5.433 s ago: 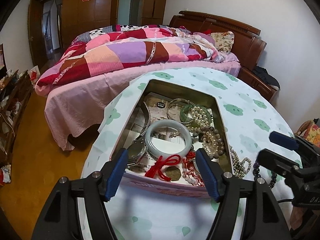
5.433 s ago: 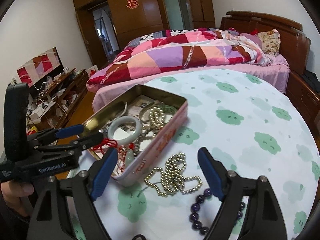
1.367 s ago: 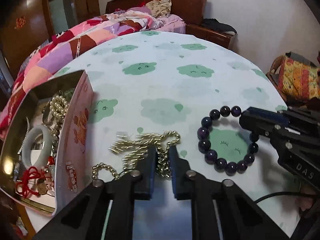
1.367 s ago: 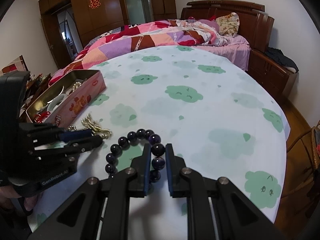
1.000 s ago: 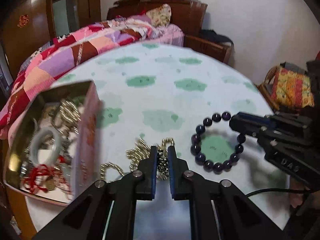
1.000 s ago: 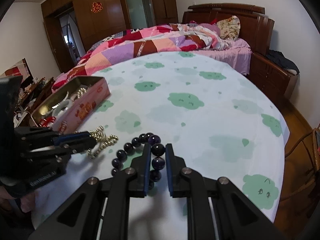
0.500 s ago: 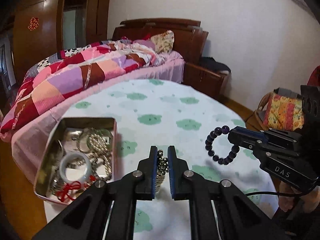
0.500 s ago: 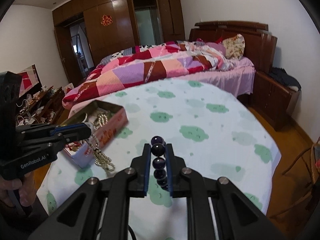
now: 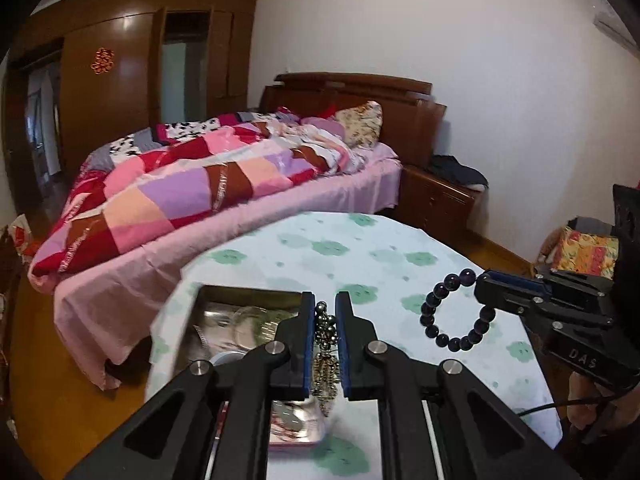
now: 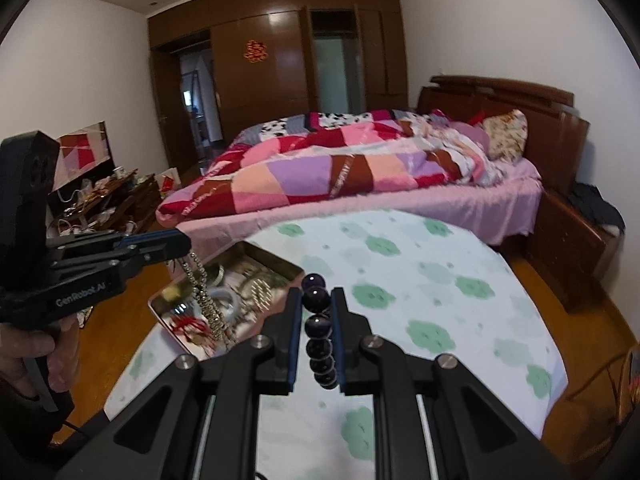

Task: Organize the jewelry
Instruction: 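Carry the gold chain into the tin with the left gripper while the right carries the bead bracelet in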

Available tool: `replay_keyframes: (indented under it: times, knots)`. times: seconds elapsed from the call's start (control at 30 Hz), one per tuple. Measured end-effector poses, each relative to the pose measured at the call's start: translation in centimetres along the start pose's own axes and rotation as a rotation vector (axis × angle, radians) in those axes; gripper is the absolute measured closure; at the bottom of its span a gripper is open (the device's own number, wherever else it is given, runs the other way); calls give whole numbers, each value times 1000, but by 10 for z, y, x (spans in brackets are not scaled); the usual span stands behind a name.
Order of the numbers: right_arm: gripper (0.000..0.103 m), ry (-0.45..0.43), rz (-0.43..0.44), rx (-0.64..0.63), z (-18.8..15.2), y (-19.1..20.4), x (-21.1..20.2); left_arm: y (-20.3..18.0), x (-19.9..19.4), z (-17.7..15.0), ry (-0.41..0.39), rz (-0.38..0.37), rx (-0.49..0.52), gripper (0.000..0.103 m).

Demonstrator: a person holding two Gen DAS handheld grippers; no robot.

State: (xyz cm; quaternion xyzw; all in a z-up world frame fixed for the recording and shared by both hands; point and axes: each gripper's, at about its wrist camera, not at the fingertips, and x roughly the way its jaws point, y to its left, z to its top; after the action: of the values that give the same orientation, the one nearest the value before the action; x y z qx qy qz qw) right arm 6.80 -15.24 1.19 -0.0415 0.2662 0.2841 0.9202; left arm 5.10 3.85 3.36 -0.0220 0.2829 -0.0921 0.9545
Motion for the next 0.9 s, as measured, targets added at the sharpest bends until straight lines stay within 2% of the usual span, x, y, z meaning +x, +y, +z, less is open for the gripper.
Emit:
replay_keyframes:
  times: [0.17,0.47,0.7,0.9]
  knots:
    - [87,-11,39,-53,21,24,14,23,0,1,-6,37,-25,94]
    - [86,7,84,-104,31,58,51,46,7,1,-2,63,-55,94]
    - [86,81,104,-123,19,78,96,61,35,-17,52,63,-94,93]
    - [86,182,103,-139,-9,87,133,69,60,-41,127,69,-112,93]
